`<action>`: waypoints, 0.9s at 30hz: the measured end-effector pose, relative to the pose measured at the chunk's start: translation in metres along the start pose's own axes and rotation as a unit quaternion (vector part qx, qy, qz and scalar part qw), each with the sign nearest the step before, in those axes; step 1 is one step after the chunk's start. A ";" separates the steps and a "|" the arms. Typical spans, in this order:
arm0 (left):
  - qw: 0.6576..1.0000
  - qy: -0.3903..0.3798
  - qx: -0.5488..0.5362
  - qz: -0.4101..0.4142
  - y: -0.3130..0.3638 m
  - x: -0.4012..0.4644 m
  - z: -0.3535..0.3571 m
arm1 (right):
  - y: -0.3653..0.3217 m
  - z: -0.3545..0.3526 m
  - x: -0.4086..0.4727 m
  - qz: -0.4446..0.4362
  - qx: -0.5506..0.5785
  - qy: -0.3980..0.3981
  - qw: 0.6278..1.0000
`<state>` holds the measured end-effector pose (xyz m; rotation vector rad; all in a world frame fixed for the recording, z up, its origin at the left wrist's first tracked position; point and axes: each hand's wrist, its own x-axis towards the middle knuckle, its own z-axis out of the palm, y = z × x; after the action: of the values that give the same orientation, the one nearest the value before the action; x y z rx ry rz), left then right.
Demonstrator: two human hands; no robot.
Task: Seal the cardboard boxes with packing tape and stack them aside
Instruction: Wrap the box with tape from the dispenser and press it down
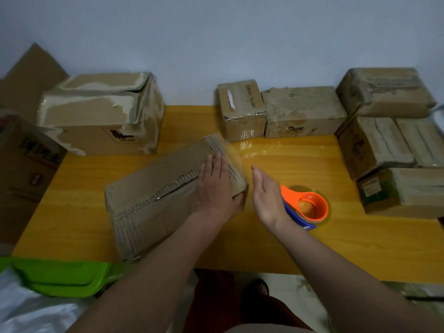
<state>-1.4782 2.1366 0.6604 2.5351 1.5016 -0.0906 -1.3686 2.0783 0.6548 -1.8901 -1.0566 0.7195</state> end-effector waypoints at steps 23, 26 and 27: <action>0.992 -0.031 -0.041 0.116 -0.021 -0.019 -0.002 | -0.005 0.002 0.014 0.064 0.153 -0.166 0.972; 0.984 0.001 -0.103 0.144 -0.028 -0.020 -0.011 | -0.002 0.002 0.014 0.045 0.081 -0.143 0.985; 0.984 0.024 -0.110 0.141 -0.031 -0.016 -0.013 | -0.004 0.002 0.017 0.046 0.071 -0.142 0.986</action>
<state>-1.5135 2.1392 0.6711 2.5515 1.0848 0.1685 -1.3633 2.0946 0.6559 -1.7565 -1.0645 1.1145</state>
